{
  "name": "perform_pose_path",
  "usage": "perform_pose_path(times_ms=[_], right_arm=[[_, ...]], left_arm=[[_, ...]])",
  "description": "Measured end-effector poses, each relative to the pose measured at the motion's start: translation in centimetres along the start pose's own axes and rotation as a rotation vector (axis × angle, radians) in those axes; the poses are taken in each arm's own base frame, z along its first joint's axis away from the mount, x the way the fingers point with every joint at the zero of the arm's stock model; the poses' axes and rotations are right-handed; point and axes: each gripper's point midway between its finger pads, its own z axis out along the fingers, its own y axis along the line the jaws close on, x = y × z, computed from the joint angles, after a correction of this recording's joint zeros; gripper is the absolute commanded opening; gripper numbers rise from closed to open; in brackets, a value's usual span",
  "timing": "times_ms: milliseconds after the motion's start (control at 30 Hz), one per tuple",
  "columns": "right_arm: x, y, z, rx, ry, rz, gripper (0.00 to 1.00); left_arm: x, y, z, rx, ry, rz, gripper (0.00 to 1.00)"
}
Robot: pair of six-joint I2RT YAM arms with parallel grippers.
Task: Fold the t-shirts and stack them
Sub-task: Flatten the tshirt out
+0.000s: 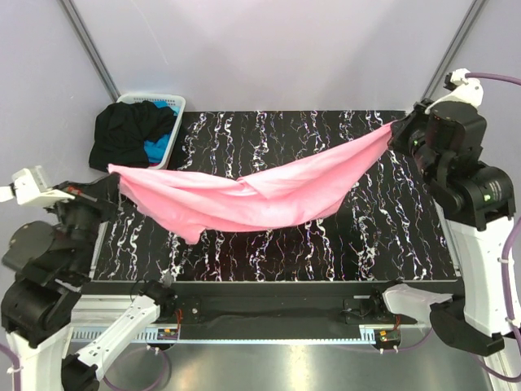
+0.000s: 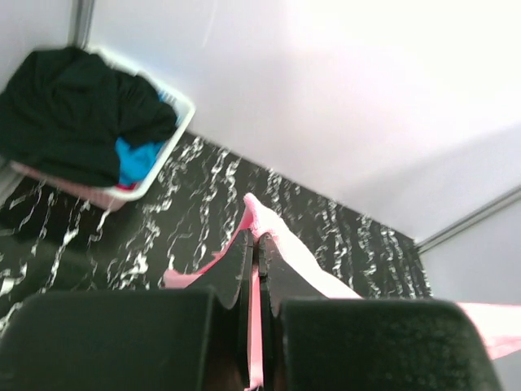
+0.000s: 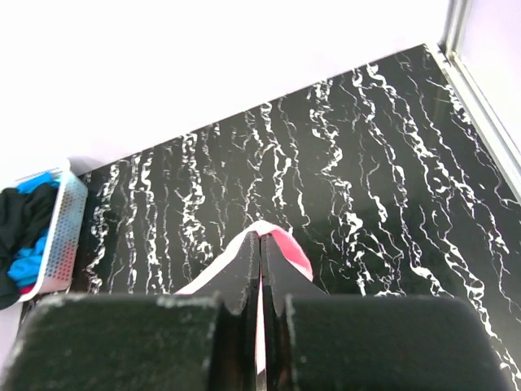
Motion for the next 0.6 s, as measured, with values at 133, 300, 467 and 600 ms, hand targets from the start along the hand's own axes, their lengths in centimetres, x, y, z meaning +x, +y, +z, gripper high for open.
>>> perform_pose_path(times_ms=[133,300,467,600], right_arm=[[-0.4,0.0,-1.3,-0.036,-0.017,-0.001,0.00],[-0.9,-0.2,-2.8,-0.067,-0.041,0.011,0.00],[-2.0,-1.2,-1.5,0.029,-0.098,0.013,0.00],[-2.3,-1.6,3.5,0.192,-0.118,-0.021,0.00]], left_arm=[[-2.6,-1.2,-1.6,0.066,-0.045,-0.005,0.00],[-3.5,-1.6,-2.0,0.084,-0.063,-0.016,0.00],[-2.3,-0.9,1.4,-0.045,-0.042,0.008,0.00],[0.6,-1.0,7.7,-0.195,0.011,0.072,0.00]])
